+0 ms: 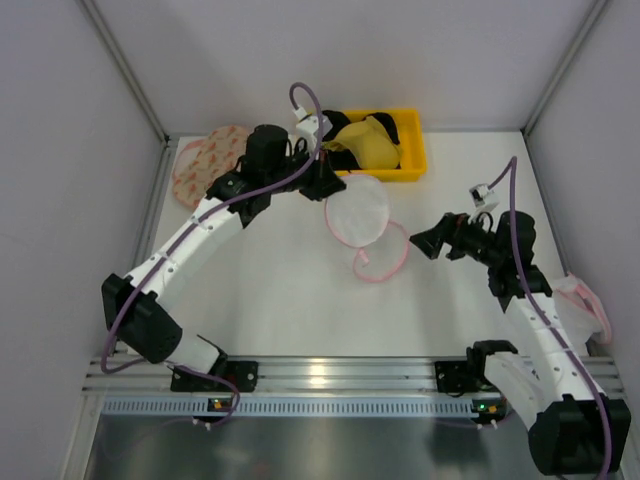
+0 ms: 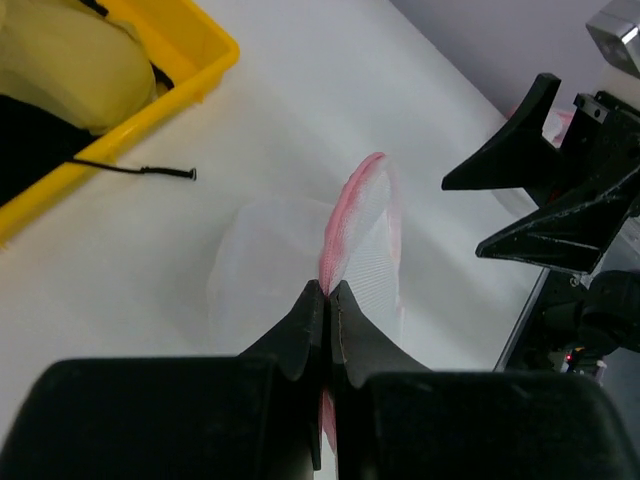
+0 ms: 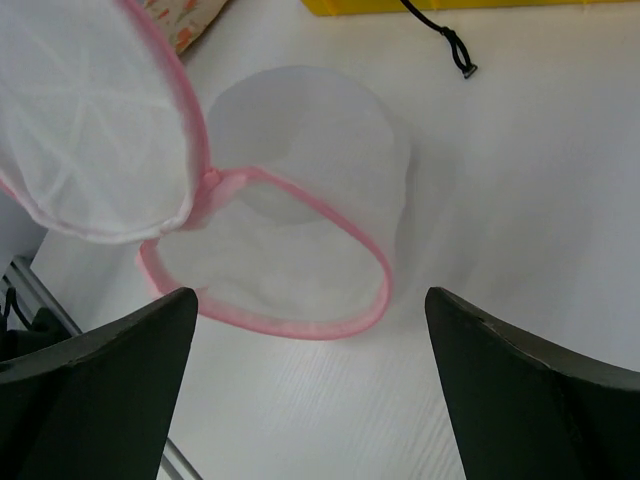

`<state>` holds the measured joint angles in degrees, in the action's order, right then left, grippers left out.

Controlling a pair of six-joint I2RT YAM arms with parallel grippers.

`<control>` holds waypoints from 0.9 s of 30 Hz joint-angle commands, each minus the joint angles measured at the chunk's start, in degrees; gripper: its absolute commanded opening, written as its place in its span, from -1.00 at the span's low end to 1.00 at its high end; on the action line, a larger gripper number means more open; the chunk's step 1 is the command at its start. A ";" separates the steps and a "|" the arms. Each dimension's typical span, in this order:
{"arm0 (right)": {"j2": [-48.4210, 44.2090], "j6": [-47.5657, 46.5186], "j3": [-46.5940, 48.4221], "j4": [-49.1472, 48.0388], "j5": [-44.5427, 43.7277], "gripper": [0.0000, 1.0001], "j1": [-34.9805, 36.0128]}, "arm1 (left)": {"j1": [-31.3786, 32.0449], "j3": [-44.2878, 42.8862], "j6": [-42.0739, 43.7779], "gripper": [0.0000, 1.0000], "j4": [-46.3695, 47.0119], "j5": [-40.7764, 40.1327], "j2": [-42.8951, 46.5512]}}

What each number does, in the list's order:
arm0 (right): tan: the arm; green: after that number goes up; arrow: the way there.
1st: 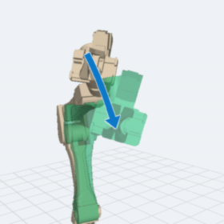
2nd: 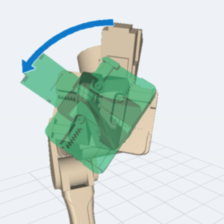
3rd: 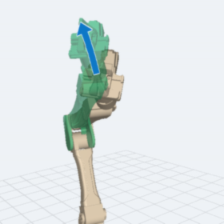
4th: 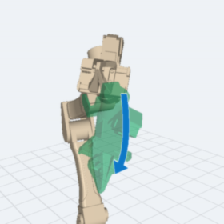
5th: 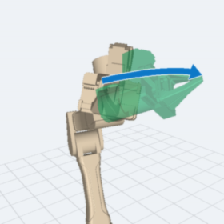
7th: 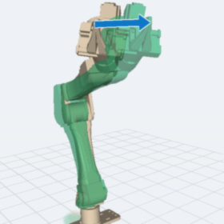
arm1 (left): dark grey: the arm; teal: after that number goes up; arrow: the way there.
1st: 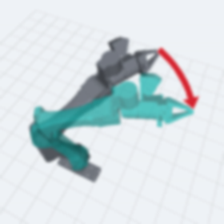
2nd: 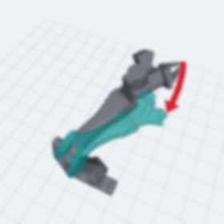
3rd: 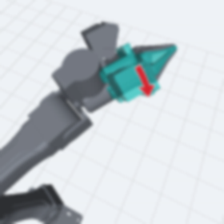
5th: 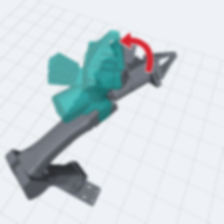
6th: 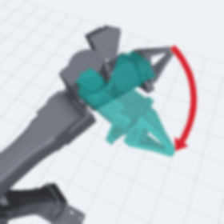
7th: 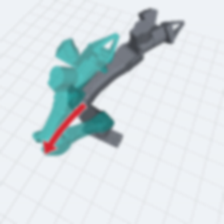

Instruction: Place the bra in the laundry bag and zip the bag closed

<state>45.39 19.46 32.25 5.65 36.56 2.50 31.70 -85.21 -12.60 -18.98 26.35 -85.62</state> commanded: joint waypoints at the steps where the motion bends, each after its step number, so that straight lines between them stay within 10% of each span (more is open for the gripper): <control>1: 2.95 -2.06 2.55 1.29 1.59 0.93 0.66 | 0.03 4.60 -0.84 -1.00 -2.81 -1.02 3.78; 27: 23.96 -12.52 13.36 7.00 6.25 0.88 6.55 | -29.68 22.10 -13.51 -1.00 1.41 4.42 1.95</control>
<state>68.40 10.00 42.28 11.90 40.93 8.16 3.62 -64.55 -27.46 -19.75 30.28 -83.18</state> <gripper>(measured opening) 0.944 0.034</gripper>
